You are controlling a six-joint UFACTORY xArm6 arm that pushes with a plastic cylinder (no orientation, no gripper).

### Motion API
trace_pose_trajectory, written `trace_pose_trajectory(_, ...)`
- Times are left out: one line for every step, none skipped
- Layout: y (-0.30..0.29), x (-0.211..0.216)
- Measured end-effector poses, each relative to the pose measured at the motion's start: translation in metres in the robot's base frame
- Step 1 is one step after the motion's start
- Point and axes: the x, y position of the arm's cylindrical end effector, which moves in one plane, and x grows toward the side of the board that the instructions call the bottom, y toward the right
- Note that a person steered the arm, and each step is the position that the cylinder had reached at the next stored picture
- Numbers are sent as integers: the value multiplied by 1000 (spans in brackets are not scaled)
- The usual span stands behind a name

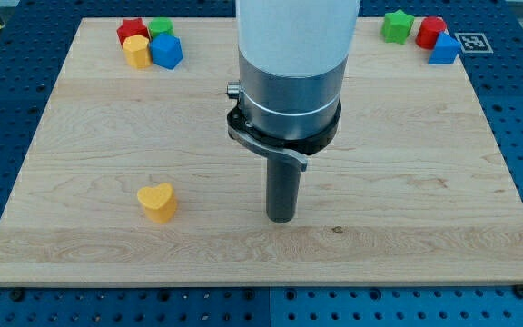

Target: Move yellow heart diagonally upwards

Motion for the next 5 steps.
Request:
trace_pose_trajectory(-2, 5)
trace_pose_trajectory(-28, 15)
trace_pose_trajectory(-81, 16)
trace_pose_trajectory(-129, 14)
trace_pose_trajectory(-151, -36)
